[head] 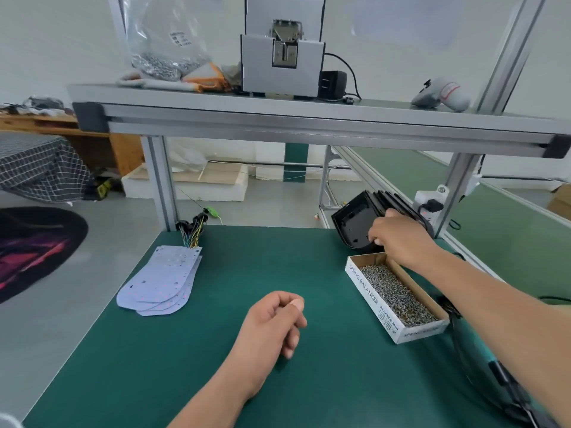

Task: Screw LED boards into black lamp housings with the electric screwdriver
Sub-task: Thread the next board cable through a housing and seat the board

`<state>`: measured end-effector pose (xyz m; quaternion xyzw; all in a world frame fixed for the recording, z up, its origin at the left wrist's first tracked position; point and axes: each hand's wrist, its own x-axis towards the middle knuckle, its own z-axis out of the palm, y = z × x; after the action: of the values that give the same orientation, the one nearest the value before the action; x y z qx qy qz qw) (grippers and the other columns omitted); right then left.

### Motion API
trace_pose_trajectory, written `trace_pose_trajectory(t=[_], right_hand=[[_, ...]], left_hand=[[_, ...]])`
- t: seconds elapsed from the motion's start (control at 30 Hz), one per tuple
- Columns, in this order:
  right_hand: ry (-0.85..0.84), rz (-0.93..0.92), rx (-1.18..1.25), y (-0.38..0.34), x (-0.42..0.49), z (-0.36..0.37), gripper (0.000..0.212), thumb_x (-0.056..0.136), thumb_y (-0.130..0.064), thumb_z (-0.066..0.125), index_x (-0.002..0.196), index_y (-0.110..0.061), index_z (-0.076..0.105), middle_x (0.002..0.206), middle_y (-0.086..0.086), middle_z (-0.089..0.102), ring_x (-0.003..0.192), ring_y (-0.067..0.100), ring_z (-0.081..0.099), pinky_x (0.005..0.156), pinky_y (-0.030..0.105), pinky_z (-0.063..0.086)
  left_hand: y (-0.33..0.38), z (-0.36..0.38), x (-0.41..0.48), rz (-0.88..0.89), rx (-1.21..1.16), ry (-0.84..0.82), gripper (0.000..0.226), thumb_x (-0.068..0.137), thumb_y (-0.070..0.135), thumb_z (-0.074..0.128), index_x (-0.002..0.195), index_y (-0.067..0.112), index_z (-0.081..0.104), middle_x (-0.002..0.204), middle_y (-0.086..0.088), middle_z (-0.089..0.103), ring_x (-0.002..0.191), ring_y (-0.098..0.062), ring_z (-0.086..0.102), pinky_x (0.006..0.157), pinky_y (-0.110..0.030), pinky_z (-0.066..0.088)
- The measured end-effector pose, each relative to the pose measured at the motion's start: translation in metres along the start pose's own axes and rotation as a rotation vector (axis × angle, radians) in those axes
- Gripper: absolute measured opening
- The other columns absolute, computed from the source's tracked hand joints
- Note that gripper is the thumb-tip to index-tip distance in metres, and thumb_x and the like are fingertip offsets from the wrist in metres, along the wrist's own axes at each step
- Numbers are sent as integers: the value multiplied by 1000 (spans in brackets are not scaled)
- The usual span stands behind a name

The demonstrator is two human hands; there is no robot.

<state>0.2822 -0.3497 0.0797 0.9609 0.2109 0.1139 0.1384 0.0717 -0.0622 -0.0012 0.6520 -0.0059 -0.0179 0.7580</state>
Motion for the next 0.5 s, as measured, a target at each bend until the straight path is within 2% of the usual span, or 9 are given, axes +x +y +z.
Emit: trace_pose_trajectory(t=[0.1,0.27,0.37,0.5], right_hand=[[100,-22,224,-4,-2,-1,23,98,-3,62,109,-15,77,102,-2,69,94,19,44,73,39,44],[289,-33,446,-15,-8,-7,13,98,-3,69,105,-8,78,105,4,73,100,33,59,86,41,47],[348,-24,534,-31,-16,-13,14,98,-6,69,108,-11,79,108,-1,72,105,25,59,93,38,46],[411,-50,608,-67,-52,-13,12,99,-13,70,107,-18,78,105,-14,68,104,10,53,90,29,41]], left_hand=[[2,1,0,8,-5,13,17,91,43,65,91,28,73,85,-6,70,59,-20,50,50,-30,44],[5,2,-3,21,-13,36,27,94,40,64,102,15,69,85,-5,71,55,-18,49,45,-29,41],[6,3,-3,33,19,54,21,103,31,62,104,11,67,83,-4,70,54,-18,49,44,-29,39],[9,-2,0,66,74,115,16,107,27,60,98,17,69,77,-1,69,51,-15,46,43,-27,38]])
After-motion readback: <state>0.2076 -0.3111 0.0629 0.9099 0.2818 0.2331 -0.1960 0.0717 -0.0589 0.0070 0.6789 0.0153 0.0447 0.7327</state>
